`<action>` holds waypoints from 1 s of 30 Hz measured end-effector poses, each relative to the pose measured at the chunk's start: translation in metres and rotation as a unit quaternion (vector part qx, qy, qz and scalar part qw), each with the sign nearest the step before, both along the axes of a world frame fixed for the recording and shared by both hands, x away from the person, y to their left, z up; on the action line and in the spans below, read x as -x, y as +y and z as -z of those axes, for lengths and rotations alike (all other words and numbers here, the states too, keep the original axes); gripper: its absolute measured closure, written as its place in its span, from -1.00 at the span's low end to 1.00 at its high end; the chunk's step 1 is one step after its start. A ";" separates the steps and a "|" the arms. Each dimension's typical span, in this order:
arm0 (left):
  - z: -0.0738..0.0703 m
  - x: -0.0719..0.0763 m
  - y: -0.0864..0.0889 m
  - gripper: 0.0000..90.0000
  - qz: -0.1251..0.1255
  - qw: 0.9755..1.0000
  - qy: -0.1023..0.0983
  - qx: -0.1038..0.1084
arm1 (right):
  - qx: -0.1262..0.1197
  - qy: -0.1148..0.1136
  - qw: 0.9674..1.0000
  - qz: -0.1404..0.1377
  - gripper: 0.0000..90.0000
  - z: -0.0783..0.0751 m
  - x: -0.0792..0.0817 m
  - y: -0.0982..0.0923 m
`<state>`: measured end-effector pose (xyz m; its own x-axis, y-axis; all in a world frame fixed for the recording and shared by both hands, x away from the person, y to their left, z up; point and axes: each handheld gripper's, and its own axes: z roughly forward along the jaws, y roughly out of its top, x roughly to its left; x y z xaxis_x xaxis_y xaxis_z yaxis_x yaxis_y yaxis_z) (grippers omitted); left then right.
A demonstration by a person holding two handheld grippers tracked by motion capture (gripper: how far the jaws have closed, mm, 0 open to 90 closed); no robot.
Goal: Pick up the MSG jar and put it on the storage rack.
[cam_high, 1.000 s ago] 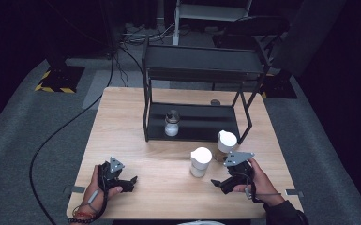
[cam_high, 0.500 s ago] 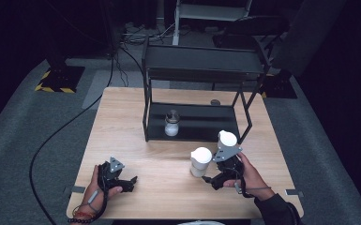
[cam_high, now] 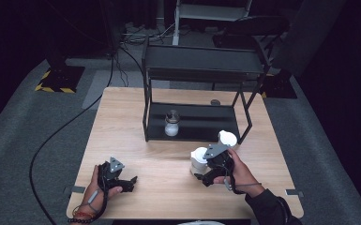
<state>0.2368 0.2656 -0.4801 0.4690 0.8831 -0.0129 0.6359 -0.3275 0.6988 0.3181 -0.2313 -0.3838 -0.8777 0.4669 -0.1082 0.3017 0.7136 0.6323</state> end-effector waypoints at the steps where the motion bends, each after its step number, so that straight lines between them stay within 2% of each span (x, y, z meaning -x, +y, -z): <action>1: 0.000 0.000 0.000 -0.99 0.000 1.000 0.000 0.000 | 0.001 0.001 1.000 0.000 -0.93 0.000 -0.001 0.002; 7: 0.000 0.000 0.000 -0.99 0.000 1.000 0.000 0.000 | 0.009 0.000 1.000 -0.001 -0.87 0.000 -0.005 0.010; 14: 0.000 0.000 0.000 -0.99 0.000 1.000 0.000 0.000 | 0.005 0.024 1.000 -0.005 -0.73 0.001 -0.017 0.011; 27: 0.000 0.000 0.000 -0.99 0.000 1.000 0.000 0.000 | 0.004 0.031 1.000 -0.001 -0.54 0.001 -0.023 0.013; 30: 0.000 0.000 0.000 -0.99 0.000 1.000 0.000 0.000 | -0.002 0.038 0.999 0.003 -0.49 0.002 -0.026 0.012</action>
